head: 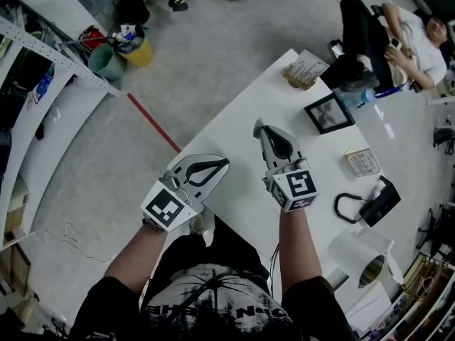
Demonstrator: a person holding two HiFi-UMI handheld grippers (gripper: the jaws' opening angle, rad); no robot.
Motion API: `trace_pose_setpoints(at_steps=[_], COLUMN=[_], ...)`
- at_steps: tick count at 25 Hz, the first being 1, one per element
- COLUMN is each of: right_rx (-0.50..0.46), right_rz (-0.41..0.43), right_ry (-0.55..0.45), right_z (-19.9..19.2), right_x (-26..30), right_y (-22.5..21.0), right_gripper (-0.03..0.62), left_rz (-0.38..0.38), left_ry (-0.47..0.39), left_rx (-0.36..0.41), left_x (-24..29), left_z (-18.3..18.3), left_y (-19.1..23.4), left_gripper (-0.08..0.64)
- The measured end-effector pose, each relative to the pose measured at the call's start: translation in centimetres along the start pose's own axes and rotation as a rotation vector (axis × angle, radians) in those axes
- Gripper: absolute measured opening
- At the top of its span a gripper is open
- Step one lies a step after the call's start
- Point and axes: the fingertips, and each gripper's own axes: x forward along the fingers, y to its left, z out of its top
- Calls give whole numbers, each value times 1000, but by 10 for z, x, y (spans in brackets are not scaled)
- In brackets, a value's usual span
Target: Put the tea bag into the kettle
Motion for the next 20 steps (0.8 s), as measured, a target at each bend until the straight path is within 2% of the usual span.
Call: trace_pose_setpoints(at_steps=[8, 20], right_rx=[-88, -167], right_rz=[-60, -48], right_ry=[-117, -240], right_z=[68, 126], right_x=[-60, -123], right_y=[47, 132], right_gripper=[17, 17], left_rz=[12, 12], left_ry=[-82, -173], left_rx=[56, 174], left_x=[-46, -114], left_z=[40, 88], left_y=[-21, -59], left_gripper=[8, 8])
